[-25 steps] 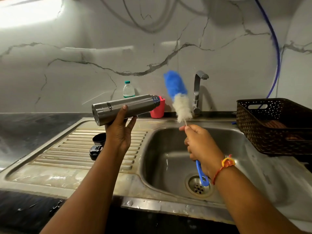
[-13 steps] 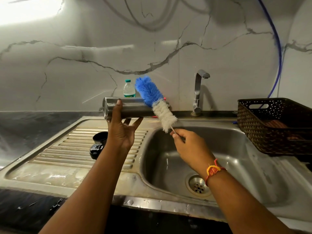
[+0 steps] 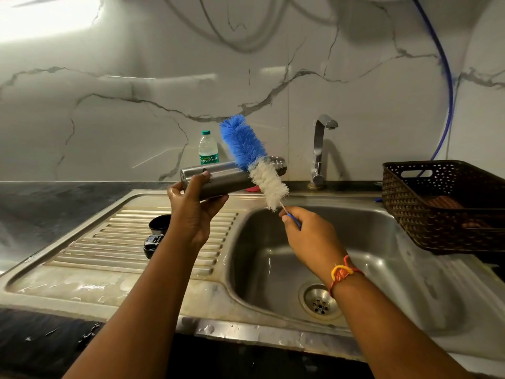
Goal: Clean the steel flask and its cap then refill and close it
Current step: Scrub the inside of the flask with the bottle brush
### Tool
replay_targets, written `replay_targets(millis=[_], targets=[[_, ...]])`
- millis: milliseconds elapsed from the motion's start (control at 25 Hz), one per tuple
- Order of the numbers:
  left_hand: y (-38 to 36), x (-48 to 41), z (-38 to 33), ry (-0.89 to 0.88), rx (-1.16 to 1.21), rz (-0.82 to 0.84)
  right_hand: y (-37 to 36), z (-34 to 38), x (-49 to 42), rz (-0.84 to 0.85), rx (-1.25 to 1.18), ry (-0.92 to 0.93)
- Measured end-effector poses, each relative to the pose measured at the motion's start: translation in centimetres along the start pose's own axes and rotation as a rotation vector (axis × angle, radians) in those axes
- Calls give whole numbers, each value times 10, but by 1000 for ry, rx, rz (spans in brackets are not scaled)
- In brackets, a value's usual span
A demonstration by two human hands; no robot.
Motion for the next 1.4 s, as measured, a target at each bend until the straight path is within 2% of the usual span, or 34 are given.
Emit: replay_targets(millis=[200, 360, 560, 720, 920, 1120, 1240, 1400], targets=[[16, -3, -7, -68, 149, -109, -6, -6, 4, 104, 23, -8], [-1, 1, 6, -12, 88, 2, -13, -1, -5, 111, -9, -25], [9, -5, 0, -3, 171, -80, -8, -15, 1, 185, 24, -31], [-12, 2, 17, 66, 28, 39, -8, -9, -6, 166, -24, -49], [12, -7, 0, -3, 185, -105, -7, -23, 2, 224, 45, -38], [13, -5, 1, -48, 28, -120, 4, -7, -1, 90, -72, 41], [10, -6, -3, -67, 56, -91, -5, -7, 4, 144, -36, 59], [-7, 1, 10, -52, -94, -1, -17, -1, 0, 179, 61, 65]])
Point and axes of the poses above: each hand's wrist, its own x-axis away from the middle knuckle, its own y-axis out of the back of the hand, z = x × y, the point moved 9 cm from there along -x, towards the middle knuckle, and after that the axes turned 3 degrees about z, right-handed, at the moved point
